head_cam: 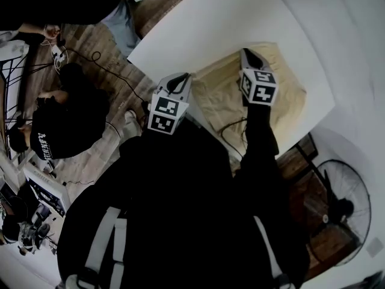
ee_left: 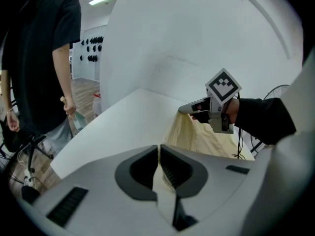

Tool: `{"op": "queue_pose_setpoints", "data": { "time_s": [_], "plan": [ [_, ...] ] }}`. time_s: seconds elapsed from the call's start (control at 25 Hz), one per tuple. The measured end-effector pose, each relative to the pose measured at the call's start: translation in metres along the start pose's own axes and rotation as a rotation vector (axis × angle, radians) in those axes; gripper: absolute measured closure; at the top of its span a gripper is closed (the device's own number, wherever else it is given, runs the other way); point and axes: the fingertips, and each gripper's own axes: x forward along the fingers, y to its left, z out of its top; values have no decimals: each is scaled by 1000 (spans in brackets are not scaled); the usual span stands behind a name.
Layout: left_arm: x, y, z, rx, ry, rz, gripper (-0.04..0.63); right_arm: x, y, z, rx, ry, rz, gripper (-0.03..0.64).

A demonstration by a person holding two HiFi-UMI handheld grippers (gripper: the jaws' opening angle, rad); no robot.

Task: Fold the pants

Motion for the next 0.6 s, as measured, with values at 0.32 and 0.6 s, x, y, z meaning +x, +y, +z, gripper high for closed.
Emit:
{"op": "queue_pose_setpoints", "data": {
  "time_s": [0.32,0.6],
  "plan": [
    [-20,-41,14,52,-38,-43,575,-34,-13,4,52,-76,-1,609],
    [-34,-64,27,79,-72,-75,575,-58,-19,7,107,-134,8,609]
  ]
}}
